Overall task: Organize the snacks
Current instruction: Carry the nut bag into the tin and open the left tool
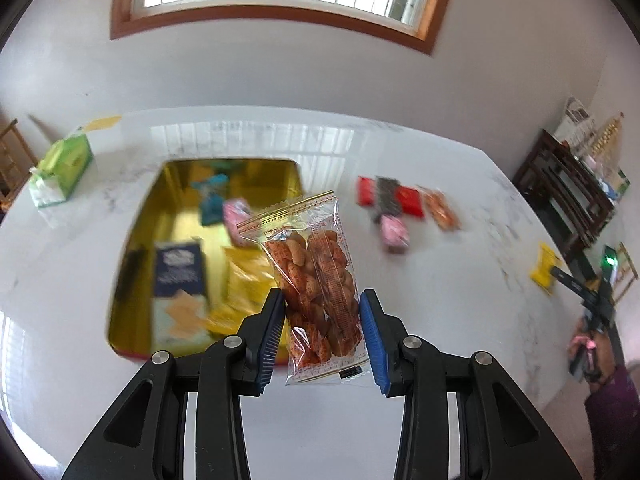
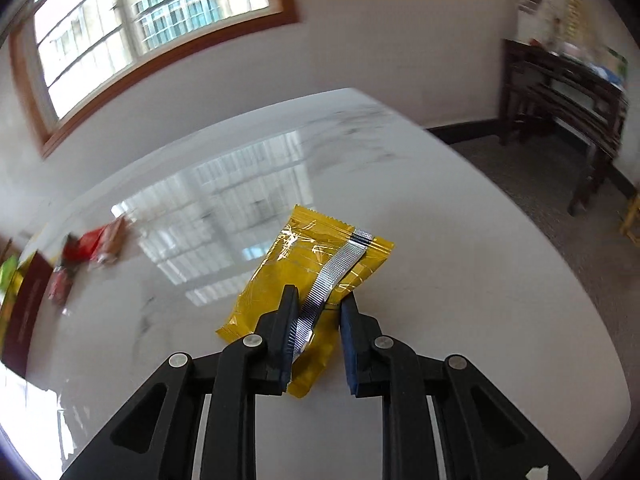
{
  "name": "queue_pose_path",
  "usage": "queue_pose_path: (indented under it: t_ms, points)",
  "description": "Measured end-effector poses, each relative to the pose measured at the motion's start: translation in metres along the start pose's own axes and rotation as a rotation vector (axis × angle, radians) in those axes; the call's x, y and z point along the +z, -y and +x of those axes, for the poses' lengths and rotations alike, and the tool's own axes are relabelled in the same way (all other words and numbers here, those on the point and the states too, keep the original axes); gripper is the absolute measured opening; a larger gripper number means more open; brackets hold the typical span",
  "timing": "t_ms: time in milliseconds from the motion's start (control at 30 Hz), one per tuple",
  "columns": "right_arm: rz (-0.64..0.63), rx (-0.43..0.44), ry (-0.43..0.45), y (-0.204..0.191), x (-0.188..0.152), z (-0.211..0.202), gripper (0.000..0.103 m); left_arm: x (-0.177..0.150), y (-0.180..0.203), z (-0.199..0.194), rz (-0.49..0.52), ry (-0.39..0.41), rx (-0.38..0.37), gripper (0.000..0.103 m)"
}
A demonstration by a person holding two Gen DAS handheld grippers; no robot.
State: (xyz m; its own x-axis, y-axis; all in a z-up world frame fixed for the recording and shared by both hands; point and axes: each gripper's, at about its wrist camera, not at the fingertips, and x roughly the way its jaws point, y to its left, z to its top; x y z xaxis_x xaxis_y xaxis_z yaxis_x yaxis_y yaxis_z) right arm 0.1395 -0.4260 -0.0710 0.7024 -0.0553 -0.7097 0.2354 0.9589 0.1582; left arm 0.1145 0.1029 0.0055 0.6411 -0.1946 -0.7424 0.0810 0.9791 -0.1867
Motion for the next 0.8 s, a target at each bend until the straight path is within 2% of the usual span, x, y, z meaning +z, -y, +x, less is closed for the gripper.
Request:
queue_pose_path:
  t_ms: [400,533,800]
  points:
    - [0.052,-0.009,0.007,0.007,0.003,0.005,0.018,0.029,-0.079,0.034,-0.078,-0.004,0.099,0.04]
    - [0.049,-0.013,0.007,0.005,0.002,0.006,0.018,0.041,-0.089,0.044,-0.063,-0.002,0.121,0.04]
    - [0.047,-0.015,0.007,0.005,0.002,0.006,0.018,0.063,-0.098,0.078,-0.005,-0.054,0.194,0.04]
